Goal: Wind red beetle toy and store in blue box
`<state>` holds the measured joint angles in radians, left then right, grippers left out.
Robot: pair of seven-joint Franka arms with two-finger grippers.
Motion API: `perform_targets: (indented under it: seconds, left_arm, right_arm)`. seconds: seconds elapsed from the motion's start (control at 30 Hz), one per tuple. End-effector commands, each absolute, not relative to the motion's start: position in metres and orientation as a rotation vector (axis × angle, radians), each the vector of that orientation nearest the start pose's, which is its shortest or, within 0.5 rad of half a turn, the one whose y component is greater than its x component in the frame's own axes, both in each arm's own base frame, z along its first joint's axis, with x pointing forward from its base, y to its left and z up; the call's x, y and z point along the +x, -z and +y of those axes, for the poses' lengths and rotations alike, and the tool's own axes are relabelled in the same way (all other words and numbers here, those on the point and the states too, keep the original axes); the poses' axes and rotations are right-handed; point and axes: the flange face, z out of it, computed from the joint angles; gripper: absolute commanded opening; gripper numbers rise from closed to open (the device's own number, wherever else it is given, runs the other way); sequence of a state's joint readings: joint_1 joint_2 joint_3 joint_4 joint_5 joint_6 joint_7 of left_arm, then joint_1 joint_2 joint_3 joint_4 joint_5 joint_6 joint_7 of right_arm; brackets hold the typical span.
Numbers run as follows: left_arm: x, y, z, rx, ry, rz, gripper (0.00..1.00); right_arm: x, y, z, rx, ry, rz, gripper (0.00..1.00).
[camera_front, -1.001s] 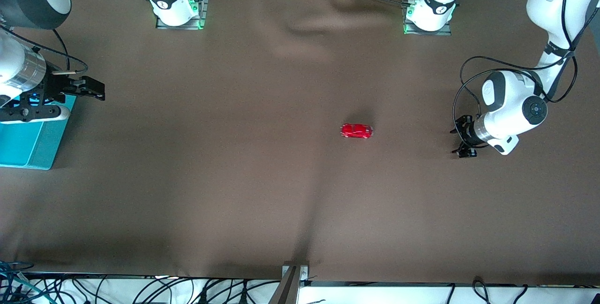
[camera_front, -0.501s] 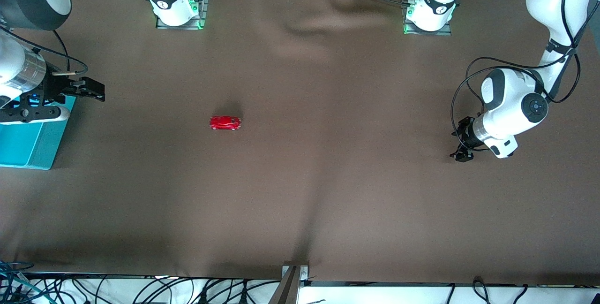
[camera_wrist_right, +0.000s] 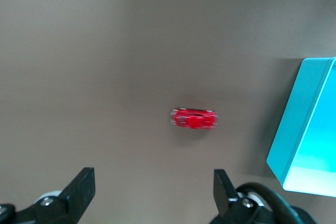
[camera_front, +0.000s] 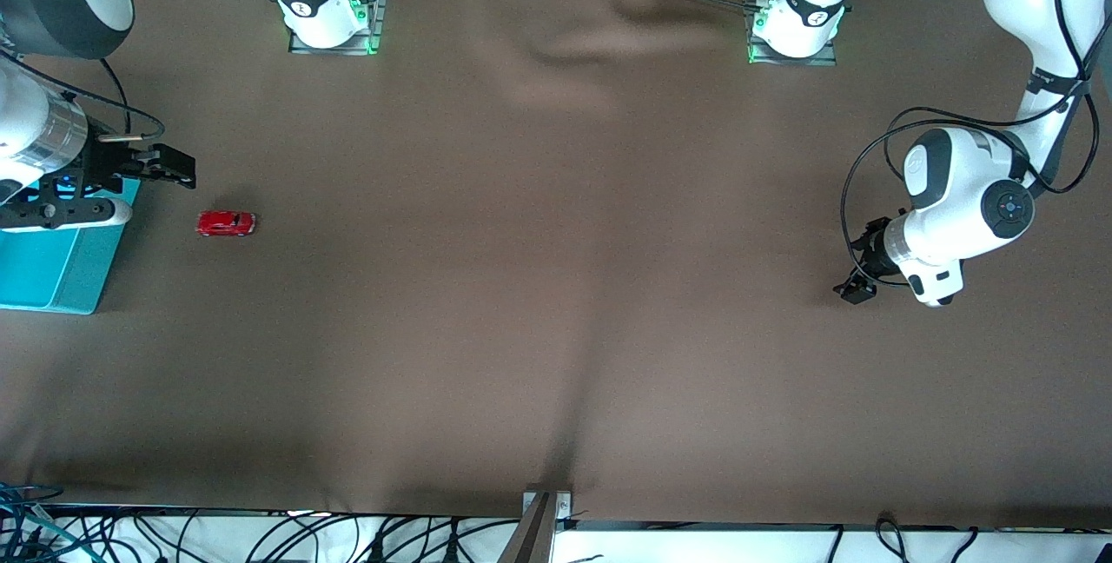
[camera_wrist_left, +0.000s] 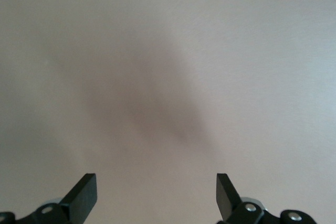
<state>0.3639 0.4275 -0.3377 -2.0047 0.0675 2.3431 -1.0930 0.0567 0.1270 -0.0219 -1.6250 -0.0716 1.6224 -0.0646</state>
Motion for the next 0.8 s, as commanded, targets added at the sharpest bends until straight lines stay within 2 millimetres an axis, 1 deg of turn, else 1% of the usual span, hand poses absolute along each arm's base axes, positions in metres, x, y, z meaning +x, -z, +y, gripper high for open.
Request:
perform_targets:
  seconds: [0.0, 0.1, 0.2, 0.4, 0.53, 0.6, 0.7, 0.77]
  left_arm:
    - [0.611, -0.279, 0.027, -2.817, -0.125, -1.464, 1.0]
    - [0.62, -0.294, 0.03, -2.858, -0.105, -1.395, 1.0]
    - [0.629, -0.31, 0.037, -2.892, -0.095, -1.327, 1.0]
    - [0.645, -0.35, 0.053, -2.99, -0.088, -1.091, 1.0]
    - [0.652, -0.376, 0.065, -3.031, -0.109, -0.972, 1.0]
    - [0.655, -0.387, 0.069, -3.041, -0.104, -0.946, 1.0]
    - [0.659, -0.401, 0.076, -3.055, -0.074, -0.917, 1.0]
    - [0.661, -0.408, 0.08, -3.07, -0.056, -0.875, 1.0]
  right_arm:
    - [0.588, -0.532, 0.016, -3.202, -0.2, -0.156, 1.0]
    - [0.588, -0.532, 0.015, -3.202, -0.205, -0.155, 1.0]
    - [0.587, -0.532, 0.015, -3.201, -0.208, -0.155, 1.0]
    - [0.587, -0.53, 0.016, -3.204, -0.222, -0.156, 1.0]
    - [0.587, -0.515, 0.013, -3.199, -0.276, -0.137, 1.0]
    - [0.587, -0.51, 0.01, -3.203, -0.299, -0.068, 1.0]
    - [0.59, -0.501, 0.003, -3.209, -0.317, 0.1, 1.0]
    - [0.591, -0.499, -0.002, -3.215, -0.319, 0.129, 1.0]
